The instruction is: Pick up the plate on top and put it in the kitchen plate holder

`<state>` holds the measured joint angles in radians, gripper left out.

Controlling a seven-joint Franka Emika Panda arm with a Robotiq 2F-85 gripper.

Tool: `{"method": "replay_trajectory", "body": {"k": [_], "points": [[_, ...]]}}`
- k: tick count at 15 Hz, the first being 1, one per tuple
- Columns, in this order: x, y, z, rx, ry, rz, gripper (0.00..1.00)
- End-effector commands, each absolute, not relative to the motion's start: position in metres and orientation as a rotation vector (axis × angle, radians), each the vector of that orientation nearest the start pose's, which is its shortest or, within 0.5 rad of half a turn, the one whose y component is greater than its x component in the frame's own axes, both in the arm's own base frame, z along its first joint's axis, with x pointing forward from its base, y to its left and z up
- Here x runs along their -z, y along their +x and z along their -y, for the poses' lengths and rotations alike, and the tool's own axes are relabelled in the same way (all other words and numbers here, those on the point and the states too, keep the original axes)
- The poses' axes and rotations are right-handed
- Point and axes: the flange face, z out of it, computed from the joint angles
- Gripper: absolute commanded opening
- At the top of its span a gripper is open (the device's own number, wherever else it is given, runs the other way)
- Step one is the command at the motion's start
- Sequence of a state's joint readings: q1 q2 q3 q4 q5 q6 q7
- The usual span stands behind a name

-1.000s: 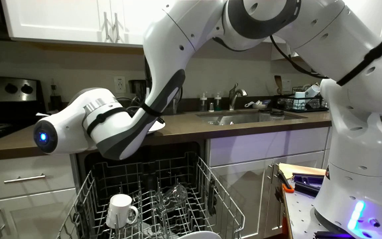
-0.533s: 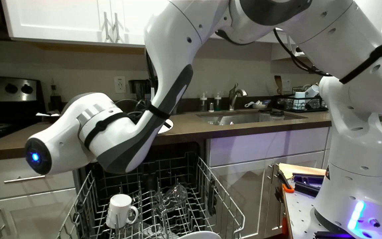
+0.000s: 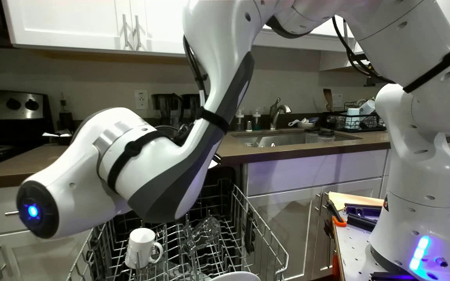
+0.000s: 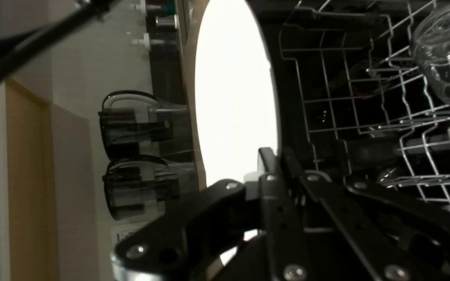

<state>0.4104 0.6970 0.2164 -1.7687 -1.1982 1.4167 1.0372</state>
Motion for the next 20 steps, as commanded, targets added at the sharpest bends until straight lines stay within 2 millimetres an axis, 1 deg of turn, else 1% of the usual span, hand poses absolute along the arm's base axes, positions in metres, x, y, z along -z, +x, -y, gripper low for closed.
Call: {"method": "replay_trajectory", "body": {"k": [1,5,7,9,13,15,18,20], "points": [[-0.204,0.497,-0.248,-0.159,1.84,-0.113,0.06],[-0.216,0.47,-0.255,-0.155,1.907,-0.165,0.06],[-0.226,0.467,-0.252,-0.175,1.973,-0.206,0.06],[-0.235,0.47,-0.247,-0.206,2.058,-0.258,0.06],[-0.252,0.489,-0.222,-0.237,2.238,-0.338,0.06],[-0.26,0.505,-0.202,-0.225,2.336,-0.37,0.06],[-0.265,0.527,-0.171,-0.159,2.468,-0.393,0.06],[-0.264,0.533,-0.158,-0.108,2.517,-0.394,0.06]]}}
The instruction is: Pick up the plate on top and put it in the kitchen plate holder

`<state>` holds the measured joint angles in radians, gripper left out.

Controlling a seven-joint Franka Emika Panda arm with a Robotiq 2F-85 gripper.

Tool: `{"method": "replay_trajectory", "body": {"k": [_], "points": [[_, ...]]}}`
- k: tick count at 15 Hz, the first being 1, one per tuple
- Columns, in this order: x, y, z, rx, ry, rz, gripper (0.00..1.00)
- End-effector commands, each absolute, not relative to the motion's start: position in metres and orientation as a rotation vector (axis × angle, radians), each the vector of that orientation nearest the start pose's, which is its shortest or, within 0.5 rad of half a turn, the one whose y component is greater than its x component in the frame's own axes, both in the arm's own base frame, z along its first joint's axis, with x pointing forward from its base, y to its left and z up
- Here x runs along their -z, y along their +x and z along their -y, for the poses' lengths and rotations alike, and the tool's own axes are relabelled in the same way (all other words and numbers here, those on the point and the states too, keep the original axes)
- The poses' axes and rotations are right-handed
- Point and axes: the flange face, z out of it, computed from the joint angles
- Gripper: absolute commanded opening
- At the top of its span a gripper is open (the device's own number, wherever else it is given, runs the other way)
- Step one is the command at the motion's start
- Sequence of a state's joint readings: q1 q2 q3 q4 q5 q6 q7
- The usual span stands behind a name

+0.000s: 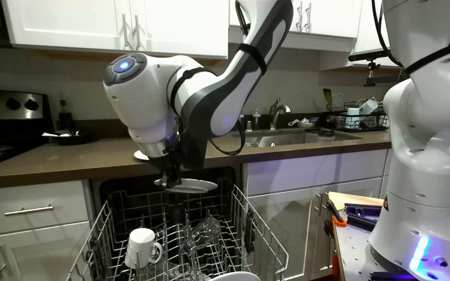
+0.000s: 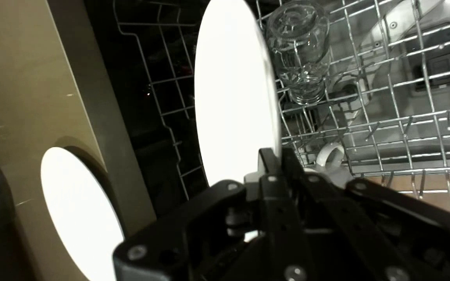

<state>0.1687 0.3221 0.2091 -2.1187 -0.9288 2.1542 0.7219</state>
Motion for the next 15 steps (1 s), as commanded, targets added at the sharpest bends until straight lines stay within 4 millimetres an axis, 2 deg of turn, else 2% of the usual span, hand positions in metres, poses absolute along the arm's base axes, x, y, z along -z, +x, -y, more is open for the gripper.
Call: {"method": "replay_trajectory", "body": {"k": [1,3,4,15], "points": [[-0.264,0.534,-0.152,-0.086,2.535,-0.392,0.06],[-0.263,0.533,-0.148,-0.07,2.501,-0.346,0.06],[-0.251,0.537,-0.15,-0.077,2.515,-0.348,0.07],[-0.252,0.533,-0.15,-0.075,2.515,-0.357,0.05]]}}
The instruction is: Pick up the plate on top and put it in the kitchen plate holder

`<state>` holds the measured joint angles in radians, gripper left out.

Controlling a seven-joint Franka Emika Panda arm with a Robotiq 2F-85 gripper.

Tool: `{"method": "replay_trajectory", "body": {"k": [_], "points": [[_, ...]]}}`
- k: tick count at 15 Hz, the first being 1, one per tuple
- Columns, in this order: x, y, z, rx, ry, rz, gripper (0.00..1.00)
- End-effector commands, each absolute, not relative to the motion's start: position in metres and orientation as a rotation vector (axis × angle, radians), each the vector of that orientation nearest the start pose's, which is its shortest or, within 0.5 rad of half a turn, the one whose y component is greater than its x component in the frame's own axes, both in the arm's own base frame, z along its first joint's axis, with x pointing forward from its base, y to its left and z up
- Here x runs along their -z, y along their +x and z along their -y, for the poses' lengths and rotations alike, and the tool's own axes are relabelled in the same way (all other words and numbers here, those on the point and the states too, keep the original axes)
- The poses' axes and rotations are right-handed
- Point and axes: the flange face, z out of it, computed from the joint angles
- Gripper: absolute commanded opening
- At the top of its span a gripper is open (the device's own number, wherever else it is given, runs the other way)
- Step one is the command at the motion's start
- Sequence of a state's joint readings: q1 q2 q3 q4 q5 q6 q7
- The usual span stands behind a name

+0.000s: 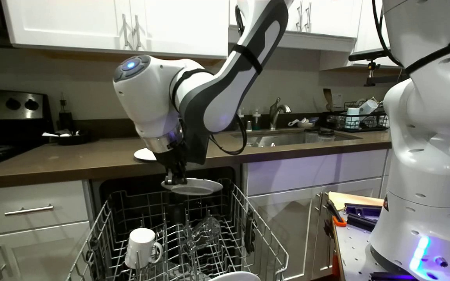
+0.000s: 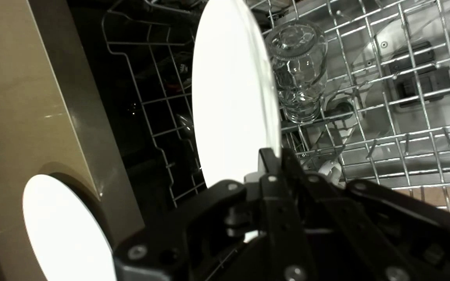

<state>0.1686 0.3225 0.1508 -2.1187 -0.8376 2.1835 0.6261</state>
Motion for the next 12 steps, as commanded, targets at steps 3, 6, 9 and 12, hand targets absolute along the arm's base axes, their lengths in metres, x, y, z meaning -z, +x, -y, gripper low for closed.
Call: {"method": "replay_trajectory", "body": {"k": [3,6,9,12], "points": [[-0.254,0.524,-0.153,-0.085,2.506,-0.366,0.05],[-0.253,0.511,-0.163,-0.081,2.506,-0.415,0.05],[-0.255,0.494,-0.176,-0.075,2.533,-0.489,0.05],[-0.259,0.473,-0.188,-0.07,2.577,-0.553,0.05]]}}
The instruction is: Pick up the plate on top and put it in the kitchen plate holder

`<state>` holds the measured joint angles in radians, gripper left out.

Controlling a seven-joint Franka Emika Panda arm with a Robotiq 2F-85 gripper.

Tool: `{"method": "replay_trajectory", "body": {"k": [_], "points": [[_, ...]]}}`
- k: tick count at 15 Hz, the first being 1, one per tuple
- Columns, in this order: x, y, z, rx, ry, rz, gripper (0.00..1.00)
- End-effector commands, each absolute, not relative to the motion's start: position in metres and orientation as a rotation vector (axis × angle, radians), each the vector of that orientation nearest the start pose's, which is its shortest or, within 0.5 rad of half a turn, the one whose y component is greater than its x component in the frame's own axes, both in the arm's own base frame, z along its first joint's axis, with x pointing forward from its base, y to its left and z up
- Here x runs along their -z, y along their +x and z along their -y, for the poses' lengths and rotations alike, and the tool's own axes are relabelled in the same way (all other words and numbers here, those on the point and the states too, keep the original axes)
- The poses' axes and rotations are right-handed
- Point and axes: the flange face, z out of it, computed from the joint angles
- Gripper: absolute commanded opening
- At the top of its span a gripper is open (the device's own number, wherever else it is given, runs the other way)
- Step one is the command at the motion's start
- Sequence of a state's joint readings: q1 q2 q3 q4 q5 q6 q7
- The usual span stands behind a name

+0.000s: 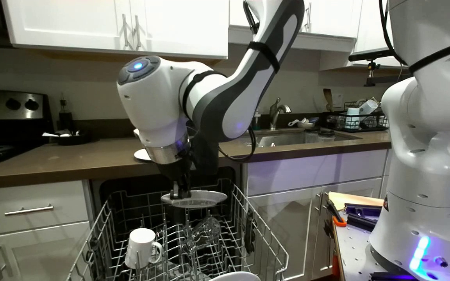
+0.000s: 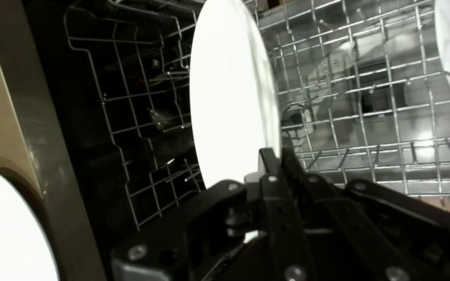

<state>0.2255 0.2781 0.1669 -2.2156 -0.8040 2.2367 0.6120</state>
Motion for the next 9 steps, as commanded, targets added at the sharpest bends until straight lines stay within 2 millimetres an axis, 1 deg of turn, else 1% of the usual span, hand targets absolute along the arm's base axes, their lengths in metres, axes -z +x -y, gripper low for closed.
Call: {"method": "replay_trajectory", "body": {"k": [1,5,7,9], "points": [[-0.261,0.466,-0.191,-0.062,2.592,-0.571,0.05],[-0.277,0.446,-0.194,-0.014,2.665,-0.645,0.05],[-0.289,0.444,-0.191,0.009,2.713,-0.704,0.06],[-0.297,0.446,-0.189,0.045,2.777,-0.792,0.05]]}}
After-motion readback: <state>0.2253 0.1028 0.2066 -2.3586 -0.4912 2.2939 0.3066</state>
